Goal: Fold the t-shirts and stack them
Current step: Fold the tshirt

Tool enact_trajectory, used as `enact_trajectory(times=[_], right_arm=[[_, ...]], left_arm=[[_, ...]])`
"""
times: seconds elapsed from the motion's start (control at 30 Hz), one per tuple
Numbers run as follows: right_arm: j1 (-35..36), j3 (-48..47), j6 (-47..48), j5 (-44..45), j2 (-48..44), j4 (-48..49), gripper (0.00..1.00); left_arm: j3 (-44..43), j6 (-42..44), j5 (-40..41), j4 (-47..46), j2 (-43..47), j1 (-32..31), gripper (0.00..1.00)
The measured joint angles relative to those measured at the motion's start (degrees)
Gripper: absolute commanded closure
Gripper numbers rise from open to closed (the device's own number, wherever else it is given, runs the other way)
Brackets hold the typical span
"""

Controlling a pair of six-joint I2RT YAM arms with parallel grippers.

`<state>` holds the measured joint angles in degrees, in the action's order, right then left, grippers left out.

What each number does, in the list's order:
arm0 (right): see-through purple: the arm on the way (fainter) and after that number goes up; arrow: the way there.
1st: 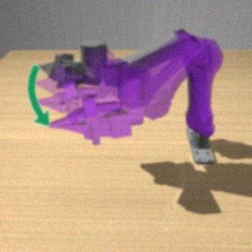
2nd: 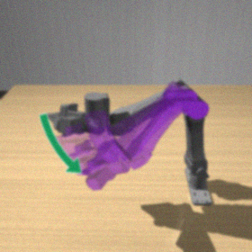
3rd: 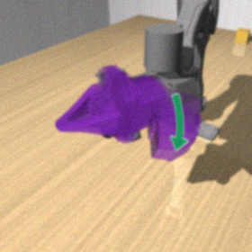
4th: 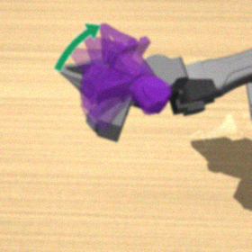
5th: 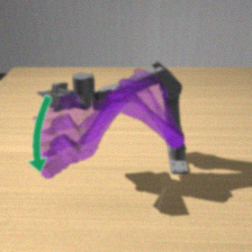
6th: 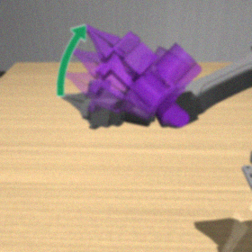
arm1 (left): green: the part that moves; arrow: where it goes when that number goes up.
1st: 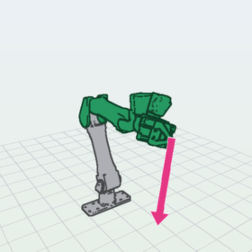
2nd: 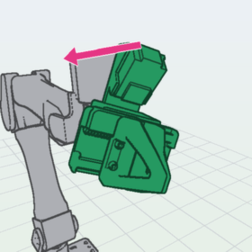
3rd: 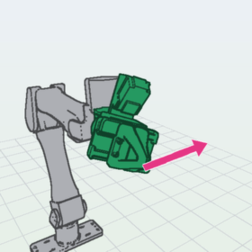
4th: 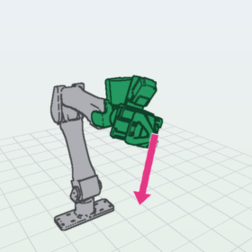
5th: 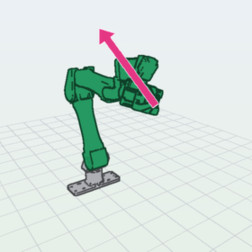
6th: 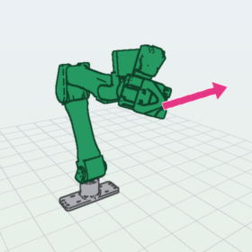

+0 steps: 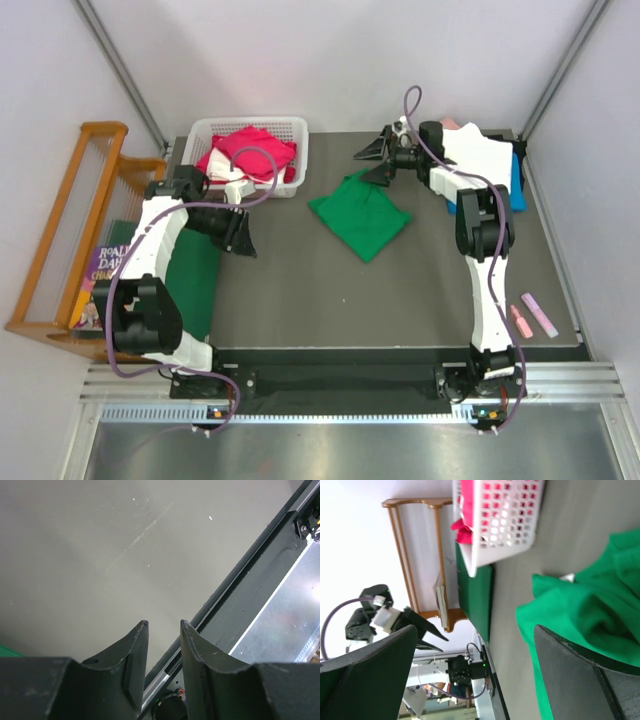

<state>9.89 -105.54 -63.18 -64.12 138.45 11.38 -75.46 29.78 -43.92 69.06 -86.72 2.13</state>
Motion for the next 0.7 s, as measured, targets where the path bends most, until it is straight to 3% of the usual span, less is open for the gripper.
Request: enact_trajectory(times=[0.37, 0.53, 0.7], right_arm=[[-0.3, -12.2, -8.6, -1.8, 15.0, 4.8, 0.0], [-0.7, -12.6, -6.5, -1.2, 14.6, 2.8, 0.0], [-0.7, -2.5, 0.1, 2.3, 6.5, 0.2, 0.0]], left_arm=[[1.8, 0.5, -0.5, 0.6, 0.0, 0.0, 0.63], [2.2, 0.7, -0.9, 1.4, 0.4, 0.0, 0.62], [2.0, 0.6, -1.5, 2.2, 1.4, 0.0, 0.6]])
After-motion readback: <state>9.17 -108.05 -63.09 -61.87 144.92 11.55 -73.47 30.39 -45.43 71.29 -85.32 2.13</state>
